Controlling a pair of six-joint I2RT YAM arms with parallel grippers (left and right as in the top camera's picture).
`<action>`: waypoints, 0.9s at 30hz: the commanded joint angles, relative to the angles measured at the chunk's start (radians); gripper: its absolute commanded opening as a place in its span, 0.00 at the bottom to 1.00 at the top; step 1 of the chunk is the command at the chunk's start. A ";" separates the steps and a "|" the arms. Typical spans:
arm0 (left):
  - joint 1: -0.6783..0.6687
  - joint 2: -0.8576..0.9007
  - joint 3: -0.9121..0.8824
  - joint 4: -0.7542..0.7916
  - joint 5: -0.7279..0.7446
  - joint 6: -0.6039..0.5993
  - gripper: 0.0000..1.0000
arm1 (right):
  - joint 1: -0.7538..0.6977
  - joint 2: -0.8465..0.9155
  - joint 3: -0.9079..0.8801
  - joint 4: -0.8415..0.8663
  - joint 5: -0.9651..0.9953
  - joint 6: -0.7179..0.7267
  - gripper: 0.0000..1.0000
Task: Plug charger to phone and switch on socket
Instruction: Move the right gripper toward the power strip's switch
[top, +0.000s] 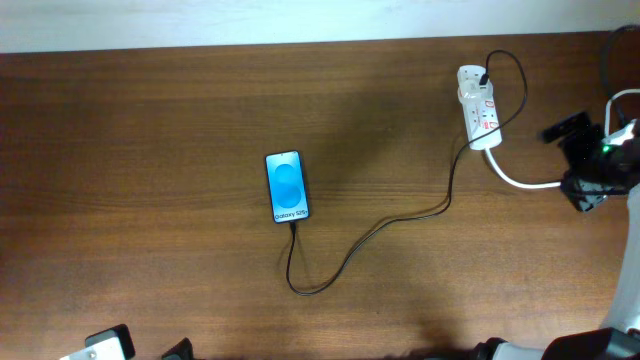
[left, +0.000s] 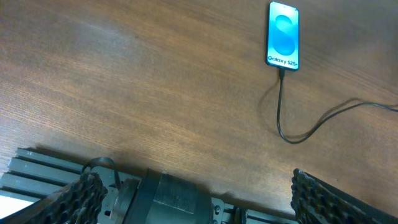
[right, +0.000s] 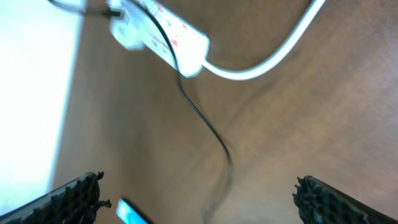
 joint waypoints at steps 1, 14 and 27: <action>0.003 -0.006 -0.002 0.000 -0.011 0.009 1.00 | -0.011 0.071 0.017 0.107 -0.097 0.085 0.87; 0.003 -0.006 -0.002 -0.001 -0.011 0.009 0.99 | -0.016 0.502 0.018 0.655 -0.261 0.333 0.04; 0.003 -0.006 -0.002 -0.001 -0.011 0.009 0.99 | 0.018 0.710 0.018 0.938 -0.257 0.508 0.04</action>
